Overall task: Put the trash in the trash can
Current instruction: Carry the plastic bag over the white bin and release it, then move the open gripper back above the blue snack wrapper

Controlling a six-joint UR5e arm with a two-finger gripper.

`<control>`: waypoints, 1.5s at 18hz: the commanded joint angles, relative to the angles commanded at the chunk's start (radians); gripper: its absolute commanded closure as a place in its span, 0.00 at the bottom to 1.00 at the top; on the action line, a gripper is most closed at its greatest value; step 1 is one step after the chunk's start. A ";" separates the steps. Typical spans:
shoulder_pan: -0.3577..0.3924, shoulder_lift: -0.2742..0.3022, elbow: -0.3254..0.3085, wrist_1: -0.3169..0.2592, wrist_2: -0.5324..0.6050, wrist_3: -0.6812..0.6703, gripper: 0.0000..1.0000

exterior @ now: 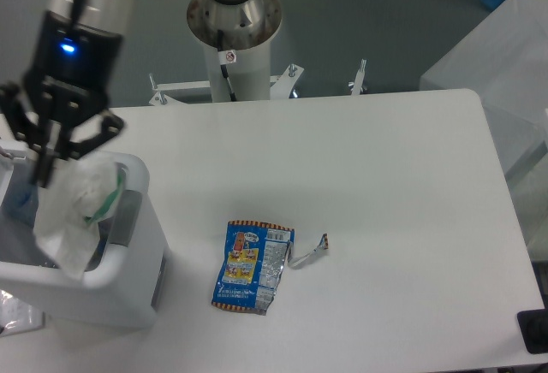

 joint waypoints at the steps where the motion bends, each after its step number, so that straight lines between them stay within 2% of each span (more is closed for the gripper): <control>1: -0.003 0.000 -0.005 0.000 0.000 0.000 0.82; 5: -0.005 0.008 -0.020 -0.002 0.003 0.000 0.81; 7: -0.005 -0.003 -0.026 0.003 0.005 0.006 0.72; 9: 0.030 -0.018 -0.025 0.011 0.011 0.009 0.57; 10: 0.085 -0.020 -0.019 0.011 0.011 0.009 0.41; 11: 0.139 -0.020 -0.014 0.012 0.009 0.012 0.15; 12: 0.176 -0.020 -0.011 0.012 0.009 0.011 0.00; 18: 0.331 -0.023 -0.037 0.014 0.011 0.012 0.00; 20: 0.371 -0.043 -0.035 0.014 0.014 0.012 0.00; 24: 0.403 -0.052 -0.092 0.017 0.041 0.028 0.00; 27: 0.412 -0.051 -0.152 0.018 0.048 0.144 0.00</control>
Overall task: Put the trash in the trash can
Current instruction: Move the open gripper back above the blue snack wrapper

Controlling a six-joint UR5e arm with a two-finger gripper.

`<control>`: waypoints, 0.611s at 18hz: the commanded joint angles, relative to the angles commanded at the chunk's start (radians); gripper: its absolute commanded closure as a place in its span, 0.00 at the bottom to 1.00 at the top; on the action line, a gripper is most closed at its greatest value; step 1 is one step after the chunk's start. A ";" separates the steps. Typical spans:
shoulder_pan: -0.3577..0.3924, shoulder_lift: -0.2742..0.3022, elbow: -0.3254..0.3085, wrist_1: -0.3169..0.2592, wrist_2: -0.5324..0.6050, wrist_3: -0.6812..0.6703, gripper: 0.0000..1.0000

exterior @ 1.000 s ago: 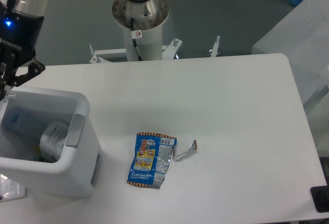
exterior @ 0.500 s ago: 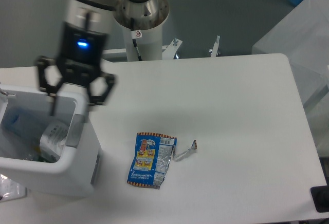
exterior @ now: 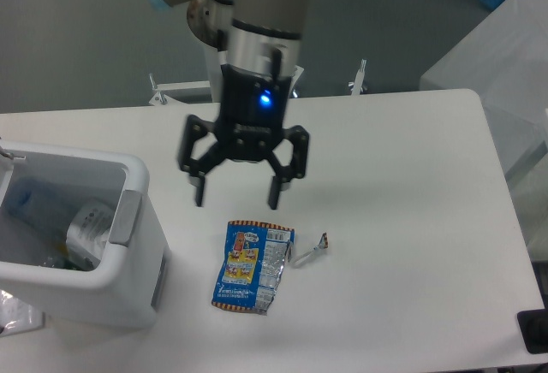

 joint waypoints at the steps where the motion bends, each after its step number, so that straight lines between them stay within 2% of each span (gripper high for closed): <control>1: 0.002 0.002 -0.021 0.000 0.000 0.054 0.00; 4: 0.005 -0.002 -0.061 -0.002 0.009 0.174 0.00; 8: -0.001 -0.005 -0.106 -0.006 0.191 0.258 0.00; 11: -0.026 -0.006 -0.167 -0.006 0.264 0.419 0.00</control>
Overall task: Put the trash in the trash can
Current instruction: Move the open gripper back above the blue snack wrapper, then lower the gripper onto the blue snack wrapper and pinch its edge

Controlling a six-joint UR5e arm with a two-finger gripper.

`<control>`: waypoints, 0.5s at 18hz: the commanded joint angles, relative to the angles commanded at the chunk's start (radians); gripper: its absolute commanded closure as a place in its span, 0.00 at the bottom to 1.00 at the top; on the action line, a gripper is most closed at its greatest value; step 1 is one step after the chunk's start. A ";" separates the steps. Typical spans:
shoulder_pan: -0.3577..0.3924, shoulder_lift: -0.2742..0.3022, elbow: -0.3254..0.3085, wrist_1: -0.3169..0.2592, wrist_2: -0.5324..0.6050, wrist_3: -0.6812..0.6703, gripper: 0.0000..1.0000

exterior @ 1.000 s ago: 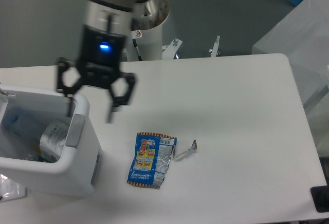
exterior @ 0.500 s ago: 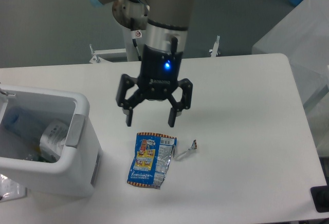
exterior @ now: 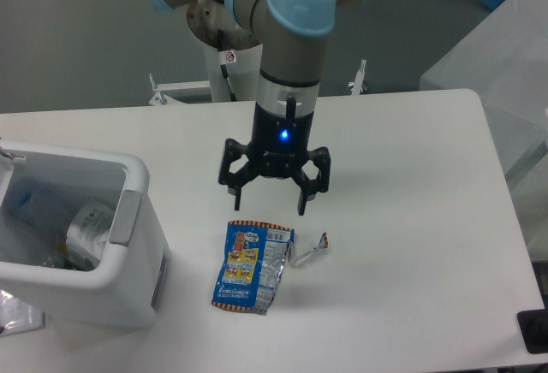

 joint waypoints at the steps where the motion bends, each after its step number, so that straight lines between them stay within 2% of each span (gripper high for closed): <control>1: -0.008 0.002 -0.021 0.002 0.023 0.057 0.00; 6: -0.037 -0.031 -0.052 0.005 0.084 0.243 0.00; 9: -0.089 -0.078 -0.055 0.008 0.169 0.339 0.00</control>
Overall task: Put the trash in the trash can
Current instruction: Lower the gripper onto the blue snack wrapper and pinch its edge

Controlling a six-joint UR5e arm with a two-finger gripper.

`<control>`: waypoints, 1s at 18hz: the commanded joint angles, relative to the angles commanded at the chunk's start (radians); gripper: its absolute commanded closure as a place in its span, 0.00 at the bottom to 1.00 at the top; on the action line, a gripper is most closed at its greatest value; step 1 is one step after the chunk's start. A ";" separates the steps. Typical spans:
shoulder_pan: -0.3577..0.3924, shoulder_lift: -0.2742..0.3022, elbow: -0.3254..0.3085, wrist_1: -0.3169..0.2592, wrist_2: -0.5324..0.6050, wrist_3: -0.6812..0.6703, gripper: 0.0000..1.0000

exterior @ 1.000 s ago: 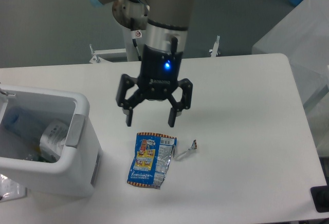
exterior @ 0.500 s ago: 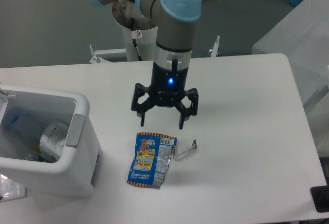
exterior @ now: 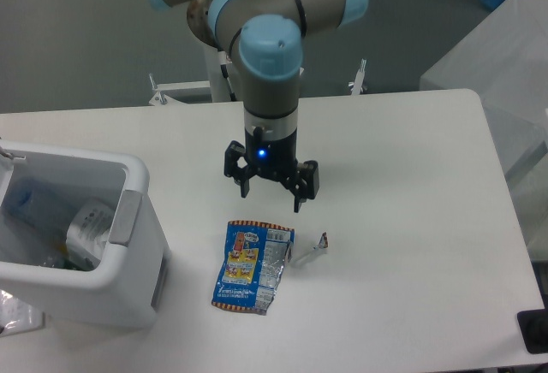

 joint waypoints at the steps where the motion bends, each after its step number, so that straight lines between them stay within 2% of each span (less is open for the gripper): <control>1: -0.023 -0.011 0.002 0.000 0.028 0.003 0.00; 6: -0.065 -0.063 -0.008 0.032 0.054 0.014 0.00; 10: -0.120 -0.114 -0.011 0.041 0.146 0.072 0.00; 18: -0.126 -0.150 -0.021 0.049 0.145 0.068 0.00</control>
